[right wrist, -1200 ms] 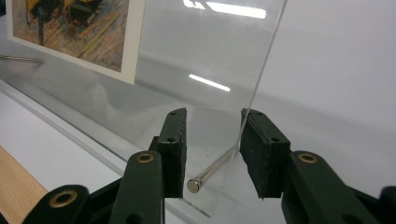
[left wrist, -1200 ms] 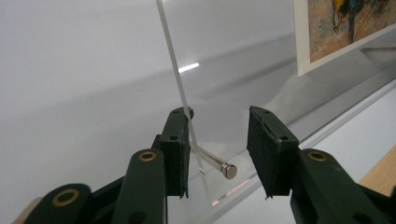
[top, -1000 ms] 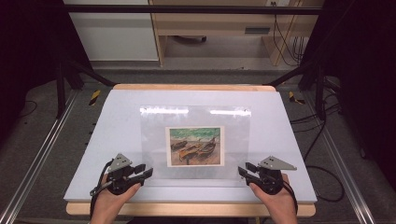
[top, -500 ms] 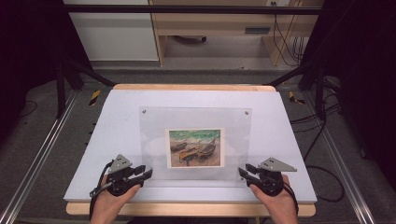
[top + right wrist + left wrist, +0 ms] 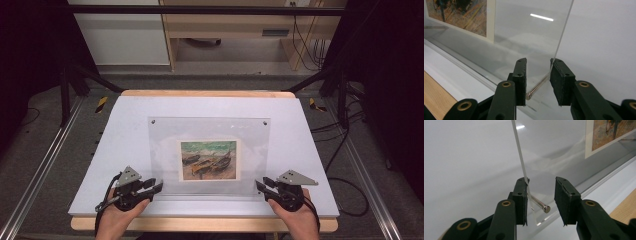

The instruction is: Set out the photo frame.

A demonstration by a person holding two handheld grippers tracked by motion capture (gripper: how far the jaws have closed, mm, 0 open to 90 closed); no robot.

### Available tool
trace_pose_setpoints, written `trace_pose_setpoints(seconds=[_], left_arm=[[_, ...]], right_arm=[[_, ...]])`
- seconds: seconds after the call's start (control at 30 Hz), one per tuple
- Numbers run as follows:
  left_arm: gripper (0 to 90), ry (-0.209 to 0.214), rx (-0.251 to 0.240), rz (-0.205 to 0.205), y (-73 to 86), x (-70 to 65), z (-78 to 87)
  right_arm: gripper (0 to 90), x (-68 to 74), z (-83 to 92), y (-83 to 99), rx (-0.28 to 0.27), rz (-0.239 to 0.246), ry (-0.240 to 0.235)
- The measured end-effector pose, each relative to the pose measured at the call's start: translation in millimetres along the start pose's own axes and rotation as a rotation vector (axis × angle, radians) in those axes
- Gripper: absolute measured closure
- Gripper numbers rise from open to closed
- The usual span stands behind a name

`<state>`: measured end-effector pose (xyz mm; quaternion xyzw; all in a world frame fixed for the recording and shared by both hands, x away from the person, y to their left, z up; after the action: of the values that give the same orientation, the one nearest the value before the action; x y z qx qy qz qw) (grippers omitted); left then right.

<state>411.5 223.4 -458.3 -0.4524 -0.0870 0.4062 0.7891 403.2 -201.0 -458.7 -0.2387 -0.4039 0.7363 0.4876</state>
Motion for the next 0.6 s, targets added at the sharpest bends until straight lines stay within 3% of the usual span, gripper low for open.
trace_pose_setpoints(seconds=[0.6], left_arm=[[63.4, 0.002, 0.021, -0.011, 3.3, -2.1, 1.4]], right_arm=[[67.6, 1.6, 2.6, 3.6, 0.006, 0.012, 0.0]])
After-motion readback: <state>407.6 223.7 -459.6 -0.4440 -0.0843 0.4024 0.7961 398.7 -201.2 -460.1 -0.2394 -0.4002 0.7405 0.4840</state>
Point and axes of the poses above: each handheld gripper's, and its own axes: z roughly backward along the jaws, y roughly out of its underside, x roughly to its left, the point moved 2 cm from there along -z, roughly forward along the jaws, and after that the axes turned 8 degrees about y, right-handed, at the moved point
